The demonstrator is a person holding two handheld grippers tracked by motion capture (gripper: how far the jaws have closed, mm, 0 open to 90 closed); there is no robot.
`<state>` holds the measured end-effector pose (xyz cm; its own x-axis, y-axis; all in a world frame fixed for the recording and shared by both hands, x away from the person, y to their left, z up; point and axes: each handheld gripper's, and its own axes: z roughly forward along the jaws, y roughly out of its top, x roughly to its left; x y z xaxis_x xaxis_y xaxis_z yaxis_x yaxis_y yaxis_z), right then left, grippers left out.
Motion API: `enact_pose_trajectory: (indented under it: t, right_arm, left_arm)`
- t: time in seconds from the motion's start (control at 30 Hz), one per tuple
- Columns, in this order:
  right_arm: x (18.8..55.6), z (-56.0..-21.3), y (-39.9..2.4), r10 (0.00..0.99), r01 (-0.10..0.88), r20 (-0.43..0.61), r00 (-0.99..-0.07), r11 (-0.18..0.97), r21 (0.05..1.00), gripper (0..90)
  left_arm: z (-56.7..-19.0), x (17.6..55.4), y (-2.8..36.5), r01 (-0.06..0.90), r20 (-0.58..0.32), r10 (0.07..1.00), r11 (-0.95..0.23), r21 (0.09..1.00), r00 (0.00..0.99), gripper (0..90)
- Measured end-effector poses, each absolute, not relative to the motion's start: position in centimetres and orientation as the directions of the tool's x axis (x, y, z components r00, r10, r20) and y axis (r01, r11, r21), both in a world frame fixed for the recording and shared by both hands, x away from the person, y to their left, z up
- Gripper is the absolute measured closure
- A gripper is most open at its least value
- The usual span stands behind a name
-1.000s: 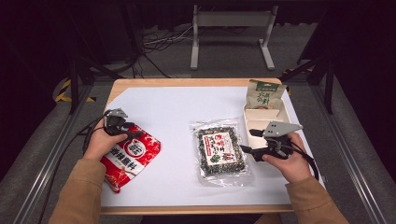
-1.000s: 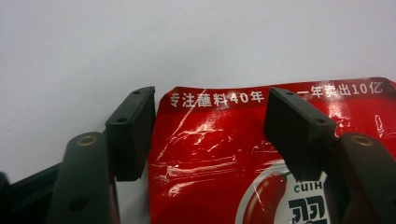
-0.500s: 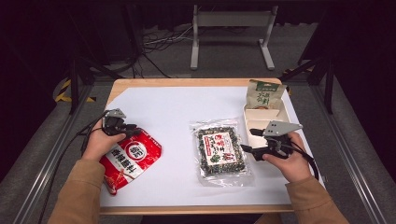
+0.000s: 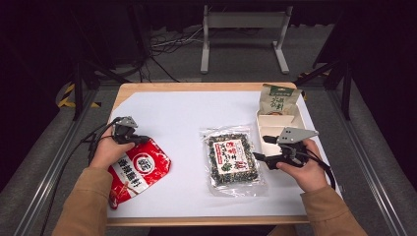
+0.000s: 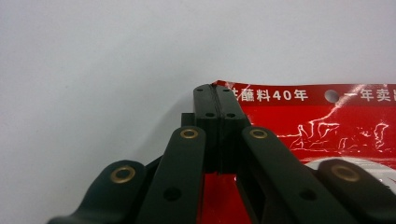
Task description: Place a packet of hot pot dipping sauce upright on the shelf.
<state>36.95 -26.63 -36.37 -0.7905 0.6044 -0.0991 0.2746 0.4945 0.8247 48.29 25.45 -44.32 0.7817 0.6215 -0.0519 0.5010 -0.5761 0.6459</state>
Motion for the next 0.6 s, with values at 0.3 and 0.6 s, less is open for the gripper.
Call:
enact_pose_trajectory:
  t: [0.3,0.6]
  right_arm:
    - [36.9,-36.4,-26.6,0.602,0.274,-0.097,-0.792,0.493,0.826,31.7]
    - [36.7,-36.4,-24.9,0.568,0.284,-0.056,-0.821,0.49,0.824,35.4]
  left_arm:
    - [-42.6,47.6,25.8,0.488,-0.054,0.625,-0.55,0.678,0.779,90.0]
    - [-40.0,45.8,27.2,0.45,-0.053,0.643,-0.473,0.757,0.764,90.0]
